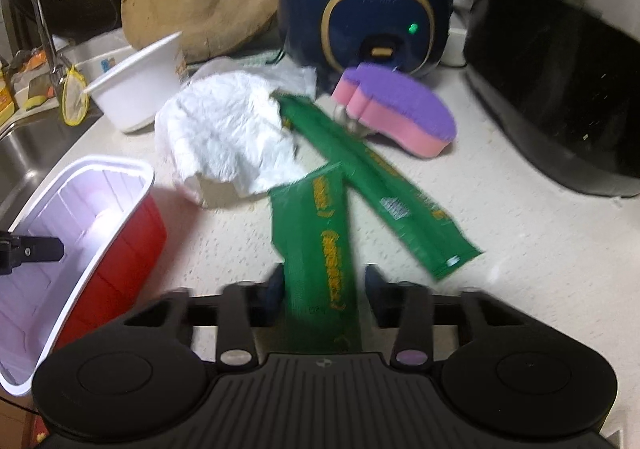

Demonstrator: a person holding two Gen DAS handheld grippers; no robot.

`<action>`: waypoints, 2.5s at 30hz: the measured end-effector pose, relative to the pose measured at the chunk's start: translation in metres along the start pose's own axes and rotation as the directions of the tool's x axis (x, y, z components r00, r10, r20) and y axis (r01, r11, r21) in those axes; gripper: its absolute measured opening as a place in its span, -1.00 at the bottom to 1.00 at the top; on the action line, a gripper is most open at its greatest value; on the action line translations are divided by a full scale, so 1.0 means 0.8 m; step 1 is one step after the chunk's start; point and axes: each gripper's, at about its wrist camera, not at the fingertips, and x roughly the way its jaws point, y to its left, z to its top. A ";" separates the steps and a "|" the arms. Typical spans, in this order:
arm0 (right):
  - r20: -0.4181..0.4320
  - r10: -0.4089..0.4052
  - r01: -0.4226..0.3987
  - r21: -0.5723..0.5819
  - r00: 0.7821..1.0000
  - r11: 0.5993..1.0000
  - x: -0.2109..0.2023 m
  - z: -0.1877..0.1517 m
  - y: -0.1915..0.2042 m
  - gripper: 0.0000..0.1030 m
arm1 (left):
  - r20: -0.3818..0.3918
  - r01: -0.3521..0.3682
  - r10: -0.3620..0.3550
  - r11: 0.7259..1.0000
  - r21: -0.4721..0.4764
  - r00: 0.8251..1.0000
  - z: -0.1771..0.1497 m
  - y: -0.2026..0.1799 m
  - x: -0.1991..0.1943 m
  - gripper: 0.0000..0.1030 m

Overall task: Collect trash
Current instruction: 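Grasp the red tray rim with the left tool while the right tool grasps a green packet, then lift the red tray with the left tool while the right tool lifts the green packet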

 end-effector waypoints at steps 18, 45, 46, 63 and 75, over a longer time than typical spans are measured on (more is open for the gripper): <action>0.097 0.157 -0.158 0.008 0.983 0.987 -0.105 -0.007 0.023 -0.70 | 0.209 0.066 -0.040 0.990 -0.122 0.977 -0.008 0.065 -0.091 -0.83; 0.121 0.053 -0.047 -0.049 0.991 0.998 -0.110 -0.033 0.053 -0.70 | 0.063 0.109 -0.109 0.994 -0.002 0.992 0.014 0.047 -0.045 -0.62; 0.113 0.047 -0.043 -0.042 0.993 0.998 -0.103 -0.032 0.049 -0.70 | 0.048 0.121 -0.120 0.993 -0.014 0.992 0.014 0.047 -0.039 -0.62; 0.107 0.065 -0.069 0.038 0.992 0.997 -0.077 -0.020 0.021 -0.69 | 0.077 0.247 -0.239 0.963 -0.104 0.968 0.010 0.052 -0.046 -0.75; 0.124 0.156 -0.153 -0.035 0.980 0.988 -0.149 -0.059 0.100 -0.70 | 0.166 0.281 -0.266 0.957 -0.077 0.950 -0.073 0.111 -0.151 -0.78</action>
